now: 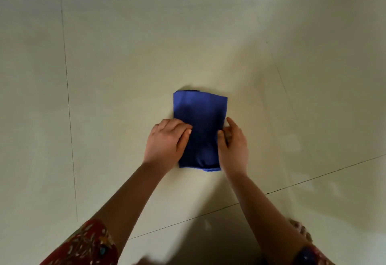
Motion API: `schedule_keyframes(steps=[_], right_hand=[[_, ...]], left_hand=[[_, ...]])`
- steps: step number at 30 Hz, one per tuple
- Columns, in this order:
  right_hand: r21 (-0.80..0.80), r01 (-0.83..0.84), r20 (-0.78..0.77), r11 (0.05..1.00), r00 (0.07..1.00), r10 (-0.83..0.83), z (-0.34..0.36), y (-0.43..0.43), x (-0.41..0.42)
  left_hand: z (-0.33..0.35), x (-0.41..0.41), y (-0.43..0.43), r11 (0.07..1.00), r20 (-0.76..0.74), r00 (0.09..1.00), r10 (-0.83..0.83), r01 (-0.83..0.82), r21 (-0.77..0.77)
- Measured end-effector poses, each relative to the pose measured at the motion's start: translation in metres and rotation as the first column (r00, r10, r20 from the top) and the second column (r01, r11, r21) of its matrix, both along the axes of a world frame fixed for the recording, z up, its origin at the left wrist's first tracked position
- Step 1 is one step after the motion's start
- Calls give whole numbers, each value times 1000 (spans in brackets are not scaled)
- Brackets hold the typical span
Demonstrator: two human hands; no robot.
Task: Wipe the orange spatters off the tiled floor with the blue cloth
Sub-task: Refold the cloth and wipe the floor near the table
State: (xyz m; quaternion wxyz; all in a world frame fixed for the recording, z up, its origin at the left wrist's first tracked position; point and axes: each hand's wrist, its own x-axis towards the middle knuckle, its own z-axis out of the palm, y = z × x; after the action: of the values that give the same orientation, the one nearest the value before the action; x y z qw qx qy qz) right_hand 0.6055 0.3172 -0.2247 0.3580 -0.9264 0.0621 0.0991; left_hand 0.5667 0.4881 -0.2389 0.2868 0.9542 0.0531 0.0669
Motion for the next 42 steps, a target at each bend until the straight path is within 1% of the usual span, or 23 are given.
schedule_keyframes(steps=[2,4,5,7,9,11,14,16,17,19,22,24,25,26,29,31,33,35,36,37,39,40,42], right_hand=[[136,118,-207,984,974,-88,9,14,6],[322,236,-387,917,917,-100,25,25,11],[451,285,-449,846,891,-61,35,29,10],[631,285,-490,722,868,85,54,33,5],[719,229,-492,656,834,249,60,32,-2],[736,219,-483,641,832,271,62,30,-7],[625,351,-461,697,887,-33,51,25,-2],[570,292,-324,768,939,-116,45,19,9],[582,202,-240,787,968,-71,43,17,17],[642,-31,-143,766,977,159,45,18,38],[726,-207,-204,655,845,494,59,29,65],[677,-352,-260,646,707,658,69,37,73],[664,-394,-269,636,668,694,73,39,76],[692,-373,-256,618,674,693,73,38,77],[829,-58,-264,557,836,481,72,31,76],[802,75,-334,593,879,341,65,23,67],[780,174,-426,602,851,306,57,13,56],[812,241,-475,531,803,361,60,3,48],[844,266,-474,466,775,417,61,0,44],[870,284,-465,402,741,484,63,-1,40],[883,319,-467,344,669,578,61,1,31],[879,328,-477,348,649,593,59,5,27],[869,327,-493,372,650,578,53,10,24]], left_hand=[[17,5,-13,947,-145,979,141,-176,-269],[29,11,-20,750,-342,916,208,-374,-545],[34,13,-20,662,-404,893,198,-425,-617],[42,16,-16,589,-443,881,166,-448,-672],[48,17,-11,539,-433,881,190,-462,-704],[51,16,-8,439,-449,851,273,-526,-729],[54,10,0,246,-540,783,309,-614,-750],[56,7,10,160,-580,788,209,-612,-774],[60,6,14,147,-581,802,140,-597,-789],[70,3,22,137,-558,830,-8,-552,-823],[84,6,31,40,-521,845,-120,-520,-853],[90,9,41,-103,-444,877,-182,-466,-879],[91,8,47,-190,-401,892,-209,-440,-878],[89,6,55,-268,-380,903,-204,-424,-865],[64,-5,70,-552,-341,909,-238,-415,-723],[51,-18,67,-678,-286,910,-300,-414,-607],[42,-24,66,-713,-318,894,-316,-445,-541],[43,-32,68,-722,-316,912,-262,-403,-563],[41,-35,70,-719,-316,927,-204,-361,-594],[47,-37,68,-670,-348,933,-85,-313,-674],[56,-32,67,-642,-386,915,115,-228,-732],[54,-29,66,-705,-457,879,139,-236,-669],[49,-29,60,-735,-586,795,158,-302,-608]])
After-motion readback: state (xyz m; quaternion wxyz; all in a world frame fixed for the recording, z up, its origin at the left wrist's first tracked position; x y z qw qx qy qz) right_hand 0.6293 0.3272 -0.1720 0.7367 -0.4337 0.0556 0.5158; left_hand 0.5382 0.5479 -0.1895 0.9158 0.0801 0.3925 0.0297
